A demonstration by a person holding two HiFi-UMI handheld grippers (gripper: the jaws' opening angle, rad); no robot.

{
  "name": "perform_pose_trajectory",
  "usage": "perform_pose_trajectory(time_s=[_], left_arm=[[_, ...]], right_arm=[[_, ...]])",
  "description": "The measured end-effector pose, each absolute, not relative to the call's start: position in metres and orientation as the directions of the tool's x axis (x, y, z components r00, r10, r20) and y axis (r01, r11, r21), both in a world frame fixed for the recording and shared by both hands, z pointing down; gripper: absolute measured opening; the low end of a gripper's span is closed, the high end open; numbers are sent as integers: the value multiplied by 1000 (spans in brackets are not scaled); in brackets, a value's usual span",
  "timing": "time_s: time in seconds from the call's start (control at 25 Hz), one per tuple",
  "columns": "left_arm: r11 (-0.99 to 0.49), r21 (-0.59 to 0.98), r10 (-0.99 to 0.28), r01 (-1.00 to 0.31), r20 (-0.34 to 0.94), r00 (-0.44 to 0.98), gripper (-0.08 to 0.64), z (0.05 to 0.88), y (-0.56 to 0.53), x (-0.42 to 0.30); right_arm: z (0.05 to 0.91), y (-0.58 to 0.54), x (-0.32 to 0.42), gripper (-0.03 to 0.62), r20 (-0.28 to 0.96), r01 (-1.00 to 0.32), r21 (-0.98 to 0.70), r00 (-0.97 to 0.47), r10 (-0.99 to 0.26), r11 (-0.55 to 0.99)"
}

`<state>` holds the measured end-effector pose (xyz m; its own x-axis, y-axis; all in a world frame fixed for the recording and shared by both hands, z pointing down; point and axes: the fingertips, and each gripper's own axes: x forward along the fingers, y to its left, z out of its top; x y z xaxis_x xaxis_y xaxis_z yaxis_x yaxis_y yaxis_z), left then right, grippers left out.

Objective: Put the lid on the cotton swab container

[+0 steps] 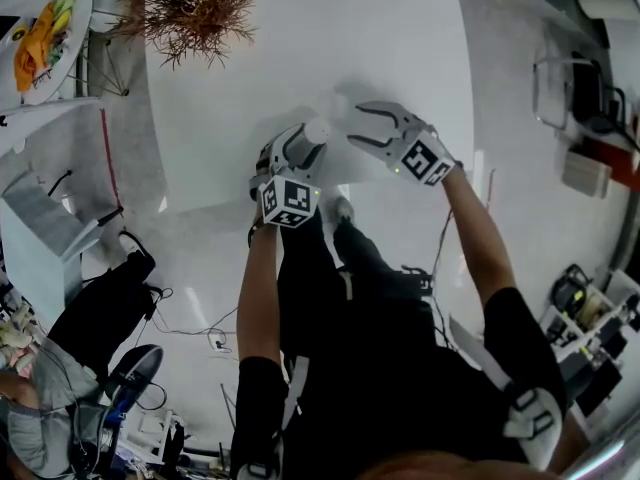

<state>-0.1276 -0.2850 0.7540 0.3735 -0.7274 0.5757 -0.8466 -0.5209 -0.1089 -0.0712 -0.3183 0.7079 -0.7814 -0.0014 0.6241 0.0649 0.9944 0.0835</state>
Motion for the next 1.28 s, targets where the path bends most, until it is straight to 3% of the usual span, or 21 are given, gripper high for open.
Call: perform_pose_trajectory(time_s=[0.4,1.28], left_arm=[[-536,-89,-715,-839,576,396,225,756,-284,-128],[-539,-72,-720,-839,556,414,222,758,-284,-128]], right_arm=[[695,-313,-77,219,623,107,89,-782,29,990],[689,-283,-126,196,569,146,-64,-807,156,987]])
